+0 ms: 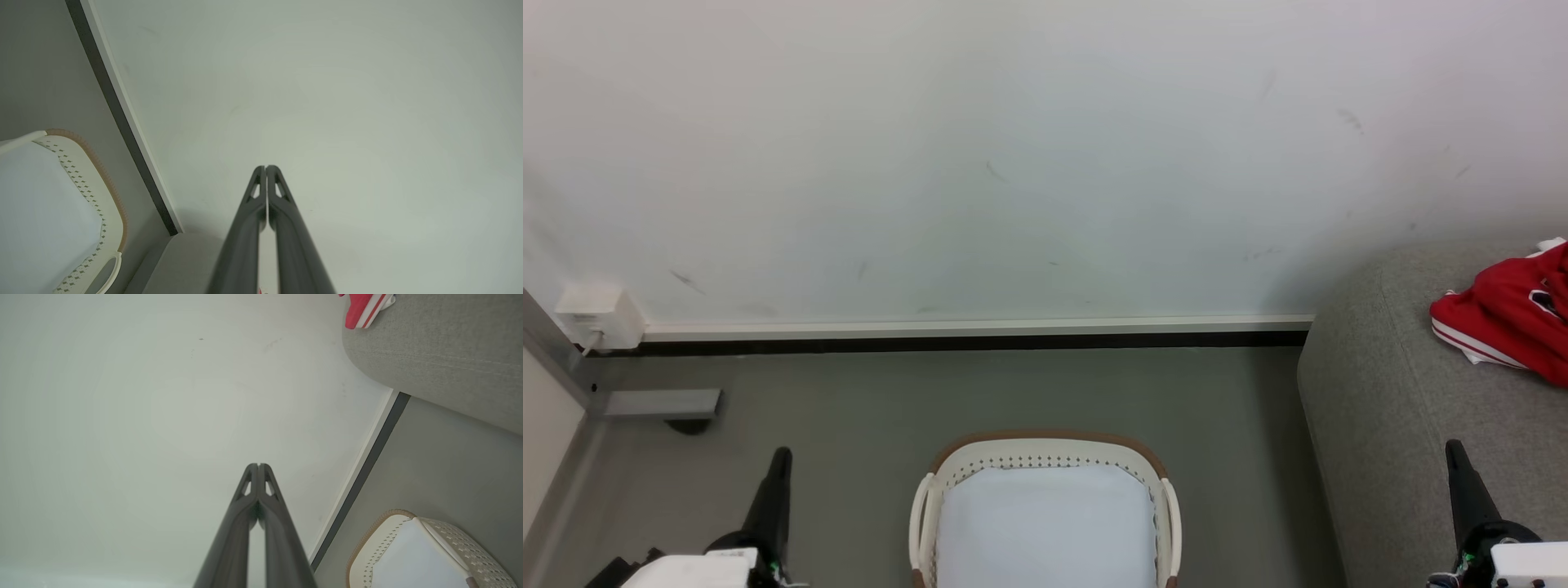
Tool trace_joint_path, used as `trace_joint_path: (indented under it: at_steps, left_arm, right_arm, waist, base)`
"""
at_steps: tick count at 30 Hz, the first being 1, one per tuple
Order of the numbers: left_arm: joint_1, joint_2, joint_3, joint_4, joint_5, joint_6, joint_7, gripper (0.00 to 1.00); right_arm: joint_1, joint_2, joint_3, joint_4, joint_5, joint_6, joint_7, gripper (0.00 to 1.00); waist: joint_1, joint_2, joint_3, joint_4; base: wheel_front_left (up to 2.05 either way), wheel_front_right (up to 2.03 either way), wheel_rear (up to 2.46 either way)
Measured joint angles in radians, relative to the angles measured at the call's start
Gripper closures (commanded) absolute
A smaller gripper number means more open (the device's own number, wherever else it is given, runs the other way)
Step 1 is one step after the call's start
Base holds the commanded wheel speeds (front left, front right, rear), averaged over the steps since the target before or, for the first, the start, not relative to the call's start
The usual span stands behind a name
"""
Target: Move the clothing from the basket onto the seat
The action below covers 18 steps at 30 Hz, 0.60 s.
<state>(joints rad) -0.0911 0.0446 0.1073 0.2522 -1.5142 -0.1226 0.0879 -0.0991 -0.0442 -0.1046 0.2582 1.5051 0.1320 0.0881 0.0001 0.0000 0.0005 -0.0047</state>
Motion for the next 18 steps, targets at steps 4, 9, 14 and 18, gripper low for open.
trace_joint_path:
  at_steps: [4,9,14,18]
  left_arm:
    - [-0.004,0.001,0.002,-0.001,-0.021,0.000,0.008,1.00]
    - [-0.008,0.001,0.003,-0.003,-0.059,-0.002,0.016,1.00]
    - [-0.014,0.002,0.006,-0.005,-0.084,-0.005,0.025,1.00]
    - [-0.015,0.002,0.006,-0.006,-0.091,-0.006,0.026,1.00]
  right_arm:
    - [-0.001,-0.001,-0.002,-0.003,0.027,0.000,0.008,1.00]
    - [-0.001,-0.001,-0.004,-0.006,0.064,0.000,0.017,1.00]
    - [-0.003,-0.002,-0.007,-0.010,0.097,0.000,0.025,1.00]
    - [-0.003,-0.002,-0.008,-0.012,0.107,0.000,0.026,1.00]
  waist:
    - [0.0000,0.0001,0.001,0.001]
    - [0.0000,0.0000,0.002,0.003]
    - [0.0000,0.0001,0.002,0.004]
    - [-0.0001,0.0000,0.003,0.005]
  base:
    - [0.00,0.00,0.00]
    - [0.00,0.00,0.00]
    - [0.00,0.00,0.00]
    - [0.00,0.00,0.00]
